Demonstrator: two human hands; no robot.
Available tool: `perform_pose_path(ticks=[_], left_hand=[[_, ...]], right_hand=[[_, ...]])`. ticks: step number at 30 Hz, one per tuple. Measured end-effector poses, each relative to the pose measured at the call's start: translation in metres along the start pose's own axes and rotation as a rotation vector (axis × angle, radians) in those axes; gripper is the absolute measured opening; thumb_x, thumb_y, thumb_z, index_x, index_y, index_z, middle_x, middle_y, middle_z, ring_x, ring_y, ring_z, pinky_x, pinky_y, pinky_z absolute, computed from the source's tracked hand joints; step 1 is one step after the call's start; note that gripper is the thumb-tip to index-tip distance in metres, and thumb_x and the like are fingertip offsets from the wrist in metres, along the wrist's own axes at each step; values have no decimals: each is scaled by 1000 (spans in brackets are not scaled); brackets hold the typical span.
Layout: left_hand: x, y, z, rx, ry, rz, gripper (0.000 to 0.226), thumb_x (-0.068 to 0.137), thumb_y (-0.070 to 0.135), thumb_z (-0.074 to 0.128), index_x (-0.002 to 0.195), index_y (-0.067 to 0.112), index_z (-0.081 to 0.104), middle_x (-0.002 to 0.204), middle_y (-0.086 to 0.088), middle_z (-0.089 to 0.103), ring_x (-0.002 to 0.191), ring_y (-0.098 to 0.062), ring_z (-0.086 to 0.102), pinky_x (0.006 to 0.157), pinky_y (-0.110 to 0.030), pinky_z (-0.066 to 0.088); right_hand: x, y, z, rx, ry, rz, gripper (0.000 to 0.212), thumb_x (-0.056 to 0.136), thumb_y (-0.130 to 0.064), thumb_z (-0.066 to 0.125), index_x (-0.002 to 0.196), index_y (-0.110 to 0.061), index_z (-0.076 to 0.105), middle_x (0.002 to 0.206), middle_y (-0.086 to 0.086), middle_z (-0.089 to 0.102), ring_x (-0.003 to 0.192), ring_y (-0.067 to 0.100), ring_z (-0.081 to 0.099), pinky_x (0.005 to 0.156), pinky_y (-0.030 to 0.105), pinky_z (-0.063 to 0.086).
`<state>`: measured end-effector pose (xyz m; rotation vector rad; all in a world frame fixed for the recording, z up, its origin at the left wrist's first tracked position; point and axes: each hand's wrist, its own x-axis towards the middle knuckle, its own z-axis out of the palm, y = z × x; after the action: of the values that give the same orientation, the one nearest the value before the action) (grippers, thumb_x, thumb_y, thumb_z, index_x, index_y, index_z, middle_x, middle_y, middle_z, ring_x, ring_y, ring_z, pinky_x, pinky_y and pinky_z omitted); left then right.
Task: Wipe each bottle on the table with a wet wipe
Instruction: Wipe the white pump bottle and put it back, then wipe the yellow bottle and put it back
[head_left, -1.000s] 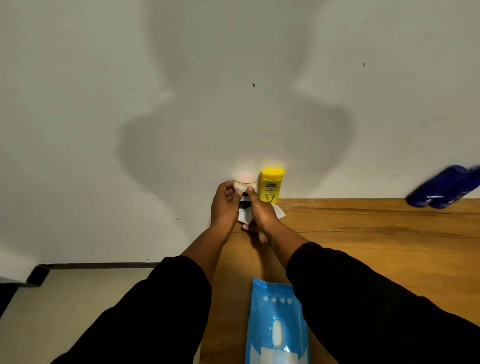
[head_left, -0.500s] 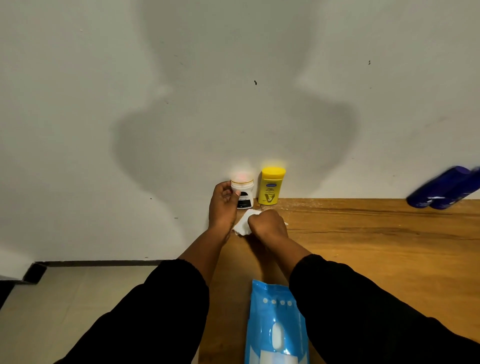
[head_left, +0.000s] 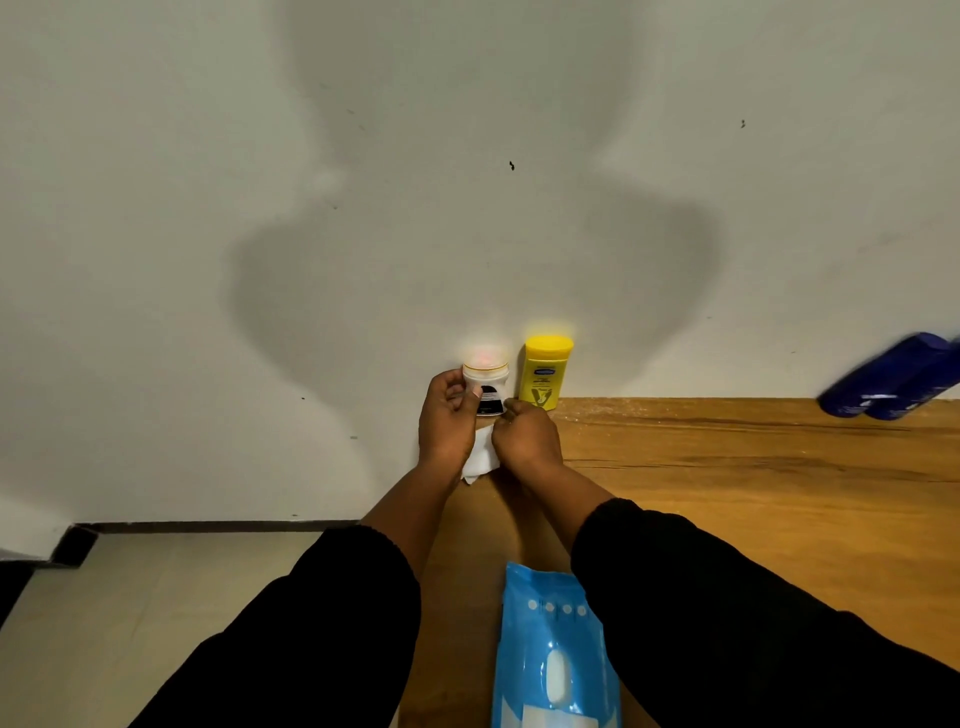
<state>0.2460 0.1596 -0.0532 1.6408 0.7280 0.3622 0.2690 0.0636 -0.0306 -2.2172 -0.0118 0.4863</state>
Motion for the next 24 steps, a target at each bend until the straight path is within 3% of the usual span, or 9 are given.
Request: perform_pose_path(ticks=[7, 10, 12, 14, 19, 24], left_hand=[[-1, -2, 1, 18, 0, -32, 34, 94, 23, 64, 126, 16, 55, 119, -3, 65, 107, -18, 64, 97, -35, 53], [-6, 1, 0, 109, 88, -47, 31, 92, 16, 64, 121, 13, 54, 113, -1, 62, 102, -18, 62, 87, -27, 48], [-18, 2, 0, 173, 188, -60, 19, 90, 11, 62, 108, 11, 55, 101, -6, 62, 96, -24, 62, 78, -26, 43], [-36, 1, 8, 254, 158, -25, 10, 91, 15, 61, 100, 15, 56, 98, -8, 64, 92, -25, 62, 74, -27, 44], [-59, 4, 48, 341, -50, 70, 30, 97, 24, 53, 126, 27, 57, 119, 1, 67, 104, -19, 64, 87, -35, 54], [-54, 16, 70, 327, -128, -10, 55, 95, 32, 46, 148, 28, 33, 138, -5, 57, 119, -27, 59, 98, -45, 51]], right_hand=[[1, 1, 1, -4, 25, 6, 43, 93, -14, 51, 136, -14, 52, 138, 6, 55, 123, 26, 53, 101, 32, 42], [0, 4, -1, 1, 74, 34, 36, 92, -14, 50, 127, -16, 59, 129, 6, 62, 113, 26, 58, 89, 29, 45], [-1, 9, -6, 29, 136, 81, 33, 91, -15, 50, 122, -17, 62, 123, 7, 64, 107, 28, 60, 81, 27, 43], [-4, 16, -14, 30, 211, 108, 31, 91, -17, 49, 117, -17, 65, 118, 8, 67, 103, 28, 61, 76, 26, 42], [-6, 27, -36, 6, 354, 50, 23, 94, -25, 49, 101, -15, 69, 103, 9, 72, 88, 25, 64, 69, 27, 45], [6, 24, -58, 36, 426, -12, 29, 94, -30, 53, 114, -13, 66, 110, 9, 70, 96, 25, 65, 70, 23, 39]])
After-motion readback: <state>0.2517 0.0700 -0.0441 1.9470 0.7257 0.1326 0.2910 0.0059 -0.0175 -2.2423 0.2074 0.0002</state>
